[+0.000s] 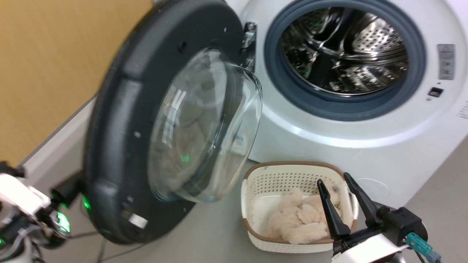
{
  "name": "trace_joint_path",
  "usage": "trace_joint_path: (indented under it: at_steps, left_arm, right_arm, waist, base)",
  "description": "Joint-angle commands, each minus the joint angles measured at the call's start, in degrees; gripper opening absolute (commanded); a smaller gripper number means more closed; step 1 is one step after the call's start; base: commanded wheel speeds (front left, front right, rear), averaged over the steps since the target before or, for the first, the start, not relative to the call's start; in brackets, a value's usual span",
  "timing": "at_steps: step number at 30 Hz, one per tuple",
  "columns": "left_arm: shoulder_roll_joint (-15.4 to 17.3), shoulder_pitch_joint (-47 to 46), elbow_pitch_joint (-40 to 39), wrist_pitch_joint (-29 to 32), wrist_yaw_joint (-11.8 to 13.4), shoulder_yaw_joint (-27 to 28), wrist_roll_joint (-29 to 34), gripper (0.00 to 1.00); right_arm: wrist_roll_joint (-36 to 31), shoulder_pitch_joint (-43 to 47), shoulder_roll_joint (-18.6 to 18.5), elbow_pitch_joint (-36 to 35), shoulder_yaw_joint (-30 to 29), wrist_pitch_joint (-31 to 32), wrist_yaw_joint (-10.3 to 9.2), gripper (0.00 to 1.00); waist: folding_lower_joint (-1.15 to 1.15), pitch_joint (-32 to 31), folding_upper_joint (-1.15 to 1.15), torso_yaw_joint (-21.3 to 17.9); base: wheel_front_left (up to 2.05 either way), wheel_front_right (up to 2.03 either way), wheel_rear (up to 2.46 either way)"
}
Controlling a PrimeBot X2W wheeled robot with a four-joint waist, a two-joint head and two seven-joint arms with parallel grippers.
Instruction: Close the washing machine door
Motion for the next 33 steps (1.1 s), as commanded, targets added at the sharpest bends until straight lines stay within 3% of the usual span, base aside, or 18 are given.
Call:
trace_joint_path:
  at_steps: [1,3,4,6,14,23,33]
  left_arm:
    - [-1.7,2.2,-2.5,1.4,0.8,-0.8,-1.0,0.0]
    - [-3.8,4.3,-6.3,2.6,2.4,-1.7,-1.7,0.0]
    - [-6.7,7.7,-11.9,4.0,4.7,-3.5,-2.0,0.0]
    - [-8.3,9.7,-15.3,5.0,6.1,-4.6,-2.8,0.0]
    - [-11.2,16.5,-24.6,5.1,9.6,-11.3,-6.7,0.0]
    - [-11.5,16.4,-24.4,-1.9,7.7,-20.5,-11.3,0.0]
    - [-11.5,9.8,-19.3,-11.2,4.2,-28.0,-14.0,0.0]
  right_arm:
    - [0.6,0.9,0.3,-0.2,-0.4,-0.3,0.03,1.0]
    - [0.6,1.3,0.5,-0.3,-0.7,-0.3,0.03,1.0]
    - [0.6,1.6,0.8,-0.6,-1.1,-0.3,0.03,1.0]
    - [0.6,1.7,0.9,-0.9,-1.3,-0.3,0.03,1.0]
    - [0.1,0.9,1.1,-1.3,-1.8,-0.3,0.03,1.0]
    - [-0.6,-0.3,0.7,-2.3,-2.5,-0.3,0.03,1.0]
    - [-0.9,-1.5,1.1,-3.4,-3.2,-0.3,0.03,1.0]
  waist:
    - [0.0,-0.8,0.0,-1.2]
    - [0.0,-1.1,0.0,-2.0]
    - [0.0,-1.2,0.0,-3.5]
    - [0.0,-0.9,0.0,-4.7]
    - [0.0,1.3,0.0,-11.3]
    - [0.0,5.7,0.0,-20.6]
    - [0.0,10.9,0.0,-32.4]
  base:
    - [0.0,0.0,0.0]
    - [0.0,0.0,0.0]
    - [0.0,0.0,0.0]
    - [0.0,0.0,0.0]
    - [0.0,0.0,0.0]
    - [0.0,0.0,0.0]
    - [0.0,0.0,0.0]
